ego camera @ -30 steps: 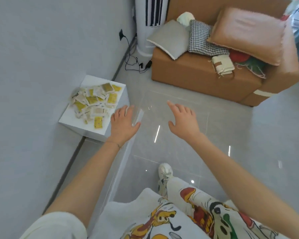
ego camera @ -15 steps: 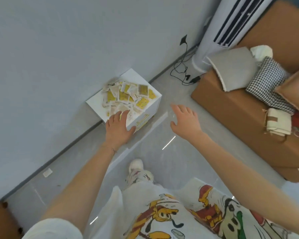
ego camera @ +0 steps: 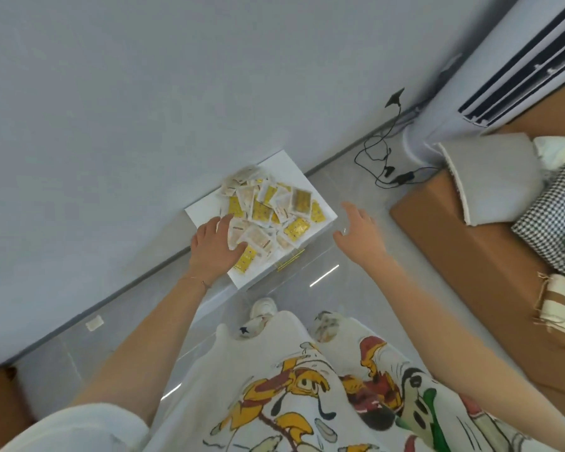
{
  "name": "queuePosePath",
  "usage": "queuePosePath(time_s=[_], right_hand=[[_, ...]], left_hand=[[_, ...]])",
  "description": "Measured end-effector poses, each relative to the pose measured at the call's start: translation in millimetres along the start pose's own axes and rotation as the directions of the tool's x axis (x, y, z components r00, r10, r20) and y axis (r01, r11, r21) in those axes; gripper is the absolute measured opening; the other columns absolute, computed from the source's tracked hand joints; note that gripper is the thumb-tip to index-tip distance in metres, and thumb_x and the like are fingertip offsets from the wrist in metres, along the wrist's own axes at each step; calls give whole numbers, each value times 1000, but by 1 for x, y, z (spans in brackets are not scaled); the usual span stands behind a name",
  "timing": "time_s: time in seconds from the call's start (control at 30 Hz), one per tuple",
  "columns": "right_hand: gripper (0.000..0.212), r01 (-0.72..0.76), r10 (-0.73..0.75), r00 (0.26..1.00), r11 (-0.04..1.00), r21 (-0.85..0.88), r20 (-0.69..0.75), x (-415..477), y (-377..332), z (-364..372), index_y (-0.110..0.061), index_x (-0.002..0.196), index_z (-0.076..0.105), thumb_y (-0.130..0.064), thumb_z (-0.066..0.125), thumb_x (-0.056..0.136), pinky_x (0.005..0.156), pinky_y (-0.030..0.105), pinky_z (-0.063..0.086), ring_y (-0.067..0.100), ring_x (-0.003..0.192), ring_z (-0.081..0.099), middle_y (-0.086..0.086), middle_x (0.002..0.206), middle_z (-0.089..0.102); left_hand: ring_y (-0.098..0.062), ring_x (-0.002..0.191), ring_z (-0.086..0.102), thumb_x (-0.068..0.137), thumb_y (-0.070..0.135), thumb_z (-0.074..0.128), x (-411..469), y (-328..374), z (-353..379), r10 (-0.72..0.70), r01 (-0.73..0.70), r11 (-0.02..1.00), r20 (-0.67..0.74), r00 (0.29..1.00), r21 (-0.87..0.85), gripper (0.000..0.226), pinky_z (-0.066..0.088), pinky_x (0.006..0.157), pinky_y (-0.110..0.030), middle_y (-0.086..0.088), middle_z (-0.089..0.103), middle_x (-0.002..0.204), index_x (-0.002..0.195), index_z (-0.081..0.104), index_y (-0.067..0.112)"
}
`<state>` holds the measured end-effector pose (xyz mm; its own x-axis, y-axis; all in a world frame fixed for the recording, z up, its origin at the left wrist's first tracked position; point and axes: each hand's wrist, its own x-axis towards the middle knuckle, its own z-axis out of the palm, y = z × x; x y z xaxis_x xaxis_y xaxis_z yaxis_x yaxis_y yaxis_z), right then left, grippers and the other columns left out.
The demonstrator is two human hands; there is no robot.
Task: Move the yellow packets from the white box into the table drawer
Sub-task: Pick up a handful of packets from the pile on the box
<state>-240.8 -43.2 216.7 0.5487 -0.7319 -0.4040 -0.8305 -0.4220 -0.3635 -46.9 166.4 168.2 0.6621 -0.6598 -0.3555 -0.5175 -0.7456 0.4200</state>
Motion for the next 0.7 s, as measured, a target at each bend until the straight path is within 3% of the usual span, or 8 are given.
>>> queuePosePath(time_s=[0.2, 0.37, 0.57, 0.7], right_hand=[[64, 43, -34, 995, 994, -105, 91, 63, -20, 0, -24, 148, 26, -26, 54, 91, 105, 47, 37, 33, 128, 42, 10, 143, 41], [62, 117, -85, 972, 983, -138, 219, 122, -38, 12, -23, 145, 30, -22, 54, 88, 101, 48, 41, 33, 123, 44, 12, 134, 47], [61, 146, -82, 938, 975, -169, 337, 186, -35, 29, -22, 144, 31, -20, 55, 88, 99, 44, 42, 34, 121, 46, 13, 135, 44], [60, 56, -3, 932, 989, -138, 363, 222, -23, 45, -21, 144, 33, -22, 57, 90, 103, 44, 39, 35, 126, 43, 15, 138, 43]], left_hand=[[-33, 139, 26, 91, 44, 58, 34, -12, -1, -144, 144, 987, 13, 990, -69, 69, 23, 112, -46, -6, 29, 154, 149, 27, 24], [-31, 136, 31, 90, 41, 60, 67, -14, 22, -307, 305, 922, 28, 951, -239, 65, 25, 112, -43, -9, 37, 148, 145, 34, 18], [-31, 135, 33, 89, 38, 62, 105, -5, 38, -545, 487, 703, 48, 837, -519, 64, 30, 110, -43, -8, 40, 147, 143, 35, 19], [-32, 136, 34, 89, 40, 62, 124, -23, 54, -623, 549, 575, 110, 775, -606, 64, 31, 111, -46, -10, 40, 147, 142, 35, 17]])
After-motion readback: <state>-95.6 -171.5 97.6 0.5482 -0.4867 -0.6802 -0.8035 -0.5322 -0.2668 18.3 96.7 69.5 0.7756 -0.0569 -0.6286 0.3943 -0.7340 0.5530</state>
